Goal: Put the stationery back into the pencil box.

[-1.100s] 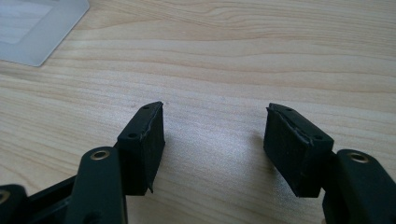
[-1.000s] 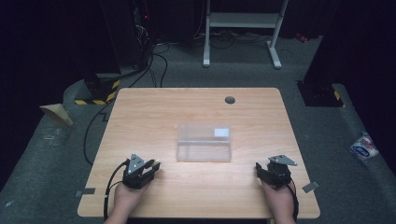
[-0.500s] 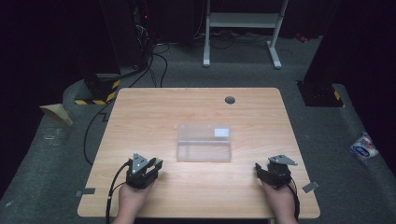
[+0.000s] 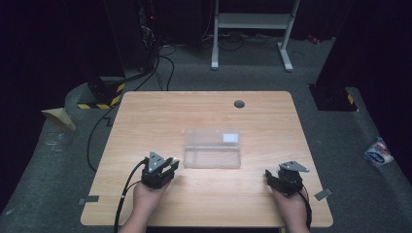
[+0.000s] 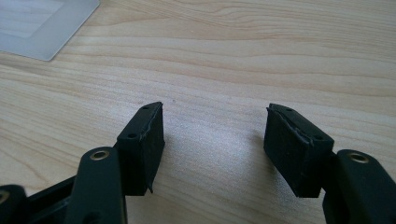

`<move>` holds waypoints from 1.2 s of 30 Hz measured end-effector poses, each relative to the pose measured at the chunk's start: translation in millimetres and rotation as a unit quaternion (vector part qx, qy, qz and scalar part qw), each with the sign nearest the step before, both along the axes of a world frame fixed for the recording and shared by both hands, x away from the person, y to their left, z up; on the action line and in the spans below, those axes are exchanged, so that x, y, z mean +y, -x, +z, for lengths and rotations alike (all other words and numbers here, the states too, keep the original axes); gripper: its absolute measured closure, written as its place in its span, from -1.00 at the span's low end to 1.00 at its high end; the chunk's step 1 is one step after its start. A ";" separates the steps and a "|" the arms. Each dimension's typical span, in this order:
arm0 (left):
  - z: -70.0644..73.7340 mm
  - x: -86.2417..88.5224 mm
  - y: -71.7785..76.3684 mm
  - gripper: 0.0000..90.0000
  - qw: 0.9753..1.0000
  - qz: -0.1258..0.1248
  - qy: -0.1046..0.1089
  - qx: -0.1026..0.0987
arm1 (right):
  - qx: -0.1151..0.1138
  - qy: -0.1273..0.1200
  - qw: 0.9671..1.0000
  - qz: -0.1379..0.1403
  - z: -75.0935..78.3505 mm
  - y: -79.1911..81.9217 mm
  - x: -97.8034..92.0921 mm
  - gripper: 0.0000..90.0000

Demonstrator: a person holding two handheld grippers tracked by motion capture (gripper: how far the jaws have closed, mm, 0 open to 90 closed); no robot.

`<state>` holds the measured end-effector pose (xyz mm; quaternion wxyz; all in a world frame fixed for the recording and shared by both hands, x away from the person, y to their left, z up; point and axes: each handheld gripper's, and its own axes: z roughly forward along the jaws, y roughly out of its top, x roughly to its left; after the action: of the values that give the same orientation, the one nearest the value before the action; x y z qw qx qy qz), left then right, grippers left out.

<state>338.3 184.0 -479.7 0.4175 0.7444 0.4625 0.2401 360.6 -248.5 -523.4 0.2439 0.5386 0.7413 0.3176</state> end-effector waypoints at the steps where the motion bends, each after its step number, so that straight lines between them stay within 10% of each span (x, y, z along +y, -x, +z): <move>1: 0.3 -1.1 -0.9 0.51 1.000 0.000 0.004 -0.001 | 0.000 0.000 1.000 0.000 0.0 0.0 0.0 -0.16; 36: -5.0 -25.8 -41.2 0.51 1.000 -0.003 0.011 0.029 | 0.001 -0.002 1.000 0.005 0.2 -0.2 0.3 -0.16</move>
<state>379.5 158.1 -484.7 0.4130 0.7474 0.4752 0.2122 360.7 -248.3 -523.2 0.2408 0.5355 0.7435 0.3200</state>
